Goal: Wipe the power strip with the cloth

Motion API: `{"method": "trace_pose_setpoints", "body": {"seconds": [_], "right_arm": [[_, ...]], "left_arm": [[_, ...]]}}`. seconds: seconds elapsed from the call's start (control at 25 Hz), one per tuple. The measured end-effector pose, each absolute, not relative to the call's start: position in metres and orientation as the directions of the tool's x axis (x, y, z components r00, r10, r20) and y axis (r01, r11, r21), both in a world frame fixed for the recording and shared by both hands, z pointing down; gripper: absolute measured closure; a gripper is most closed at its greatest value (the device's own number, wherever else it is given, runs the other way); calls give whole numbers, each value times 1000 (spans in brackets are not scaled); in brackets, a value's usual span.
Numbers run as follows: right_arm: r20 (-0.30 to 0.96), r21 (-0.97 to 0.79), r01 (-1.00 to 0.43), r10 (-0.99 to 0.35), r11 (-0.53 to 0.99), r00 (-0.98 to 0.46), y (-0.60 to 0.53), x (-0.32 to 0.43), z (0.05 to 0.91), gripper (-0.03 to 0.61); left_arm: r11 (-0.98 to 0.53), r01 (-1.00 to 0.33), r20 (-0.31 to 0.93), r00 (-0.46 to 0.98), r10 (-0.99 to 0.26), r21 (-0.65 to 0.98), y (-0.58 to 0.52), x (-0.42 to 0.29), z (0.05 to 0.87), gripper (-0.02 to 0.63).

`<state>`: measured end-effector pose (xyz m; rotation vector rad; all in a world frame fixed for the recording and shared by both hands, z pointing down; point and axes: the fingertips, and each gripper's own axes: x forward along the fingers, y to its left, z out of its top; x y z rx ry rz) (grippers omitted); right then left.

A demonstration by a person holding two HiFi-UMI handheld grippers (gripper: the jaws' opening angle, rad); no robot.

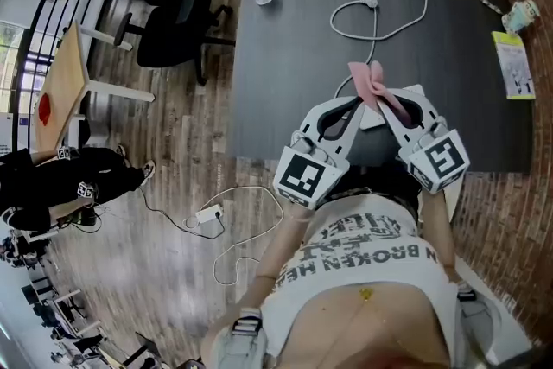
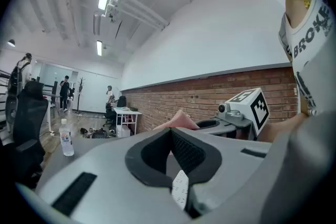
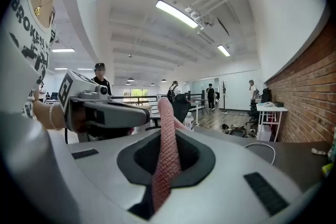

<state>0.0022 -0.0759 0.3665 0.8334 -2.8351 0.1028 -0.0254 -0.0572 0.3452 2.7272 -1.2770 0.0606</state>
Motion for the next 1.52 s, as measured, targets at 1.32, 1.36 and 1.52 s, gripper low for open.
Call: {"method": "trace_pose_setpoints", "body": {"seconds": [1.32,1.36,1.52], "right_arm": [[205,73,-508,-511,858,-835,-56,-21,338,561],[203,73,-506,-510,859,-836,-55,-22,339,561],[194,80,-499,-504,863,-841,-52,-28,336,562]], "left_arm": [[-602,-793,77,609,-789,96,-36,-41,329,606],[-603,-792,77,610,-789,97,-35,-42,329,606],[-602,-792,73,609,-790,100,-32,-45,328,606]]}}
